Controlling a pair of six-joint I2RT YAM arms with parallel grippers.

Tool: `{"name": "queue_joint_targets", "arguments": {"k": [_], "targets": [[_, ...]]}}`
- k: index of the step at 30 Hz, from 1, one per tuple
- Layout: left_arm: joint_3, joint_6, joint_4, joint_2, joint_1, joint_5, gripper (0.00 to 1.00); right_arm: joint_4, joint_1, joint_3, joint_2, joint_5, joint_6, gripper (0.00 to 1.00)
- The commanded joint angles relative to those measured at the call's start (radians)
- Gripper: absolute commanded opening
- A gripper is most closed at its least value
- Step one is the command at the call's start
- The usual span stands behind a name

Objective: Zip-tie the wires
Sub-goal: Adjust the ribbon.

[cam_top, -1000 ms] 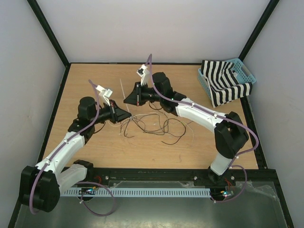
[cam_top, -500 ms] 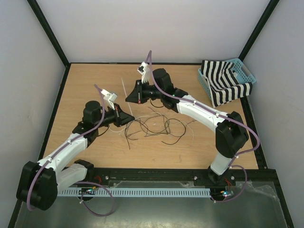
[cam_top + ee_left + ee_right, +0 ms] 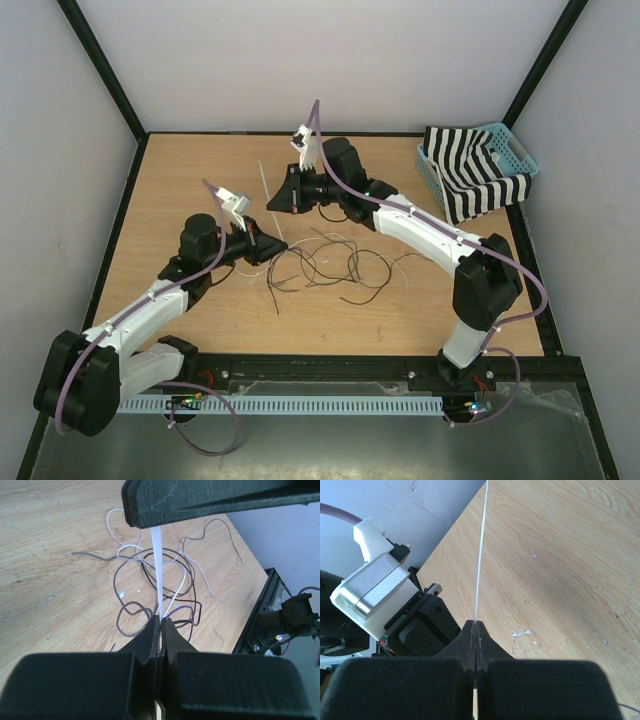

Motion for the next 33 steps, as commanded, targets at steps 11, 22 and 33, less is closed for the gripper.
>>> {"name": "queue_joint_targets", "arguments": {"k": [11,22,33], "targets": [[-0.073,-0.011,-0.172,0.043,-0.053,0.062,0.00,0.212,-0.046,0.144,-0.036,0.044,-0.002,0.00],[0.096,-0.008,-0.313,0.070,0.004,0.061,0.00,0.174,-0.144,-0.168,-0.320,0.148,-0.231,0.76],[0.355,-0.018,-0.318,0.303,-0.102,0.065,0.00,-0.043,-0.376,-0.488,-0.695,0.281,-0.387,0.95]]}}
